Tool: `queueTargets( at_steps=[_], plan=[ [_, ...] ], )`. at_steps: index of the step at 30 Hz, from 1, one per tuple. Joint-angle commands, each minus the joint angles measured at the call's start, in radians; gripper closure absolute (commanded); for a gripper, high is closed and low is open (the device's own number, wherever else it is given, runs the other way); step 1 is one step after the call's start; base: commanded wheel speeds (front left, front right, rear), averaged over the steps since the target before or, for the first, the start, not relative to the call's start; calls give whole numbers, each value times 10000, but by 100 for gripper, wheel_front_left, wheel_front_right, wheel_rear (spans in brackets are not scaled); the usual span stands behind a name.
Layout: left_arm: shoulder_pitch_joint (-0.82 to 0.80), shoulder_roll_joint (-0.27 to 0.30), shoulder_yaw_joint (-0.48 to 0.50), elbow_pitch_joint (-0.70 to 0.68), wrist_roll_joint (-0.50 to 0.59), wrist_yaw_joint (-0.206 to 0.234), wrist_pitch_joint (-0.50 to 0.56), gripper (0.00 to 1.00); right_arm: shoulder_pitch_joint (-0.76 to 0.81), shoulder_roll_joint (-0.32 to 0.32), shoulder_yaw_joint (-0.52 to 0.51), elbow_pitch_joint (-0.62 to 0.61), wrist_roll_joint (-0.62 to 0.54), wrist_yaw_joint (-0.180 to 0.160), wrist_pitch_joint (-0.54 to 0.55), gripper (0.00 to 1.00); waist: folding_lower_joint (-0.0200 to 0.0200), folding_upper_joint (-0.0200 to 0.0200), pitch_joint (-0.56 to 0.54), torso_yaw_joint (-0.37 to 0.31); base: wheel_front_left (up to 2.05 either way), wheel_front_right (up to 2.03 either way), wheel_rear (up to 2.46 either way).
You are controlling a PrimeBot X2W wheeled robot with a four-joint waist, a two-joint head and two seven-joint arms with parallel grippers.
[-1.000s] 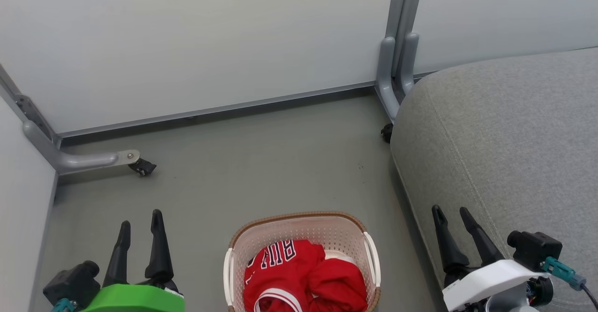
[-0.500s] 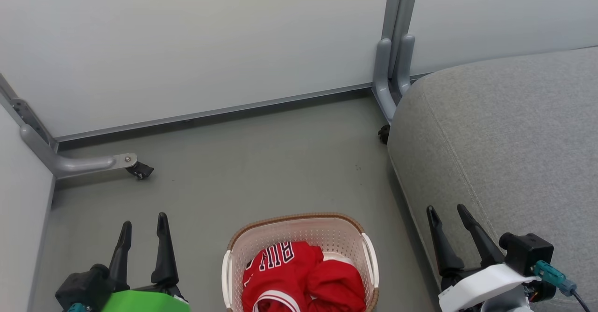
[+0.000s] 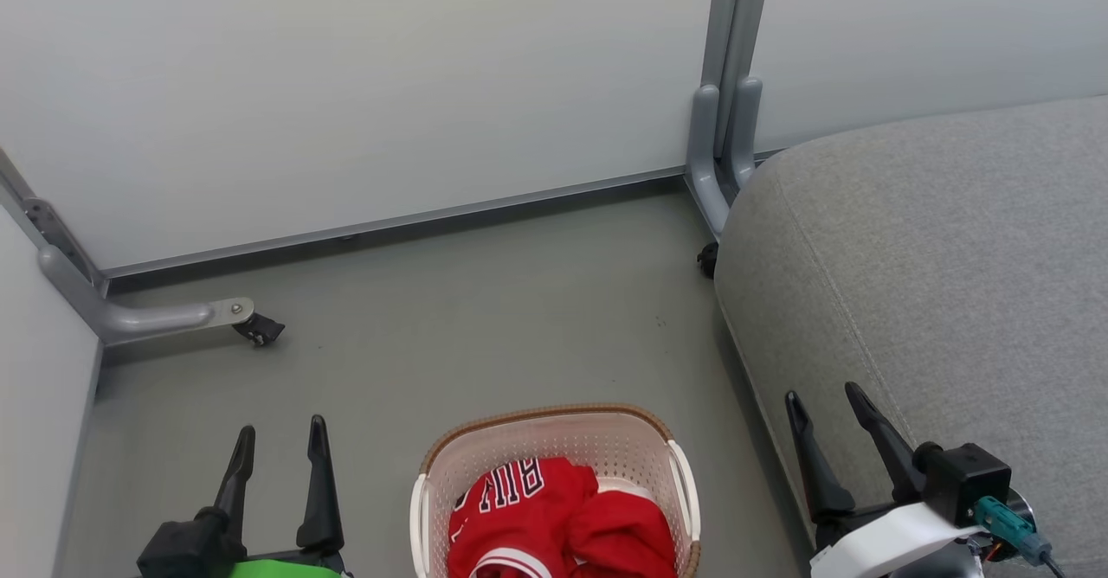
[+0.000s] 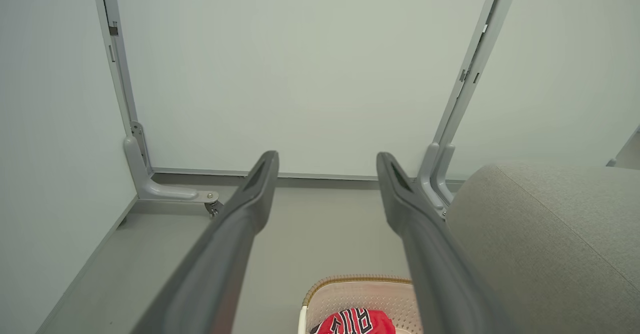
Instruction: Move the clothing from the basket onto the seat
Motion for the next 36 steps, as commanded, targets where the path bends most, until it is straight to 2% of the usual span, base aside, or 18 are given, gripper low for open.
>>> queueTargets(
  at_steps=[1,25,36],
  plan=[
    [109,80,-15,-43,274,-14,-94,0,100,-55,17,-76,-229,0,-117,0,0,0,-8,0,0,0,0],
    [466,90,-202,-143,1975,-147,-537,0,292,-75,150,-133,-1741,0,-539,0,0,0,-309,-59,0,0,0],
    [569,88,-145,-85,1978,-231,-523,0,370,-72,133,-46,-1598,-1,-545,0,0,0,-425,-78,0,0,0]
  ],
)
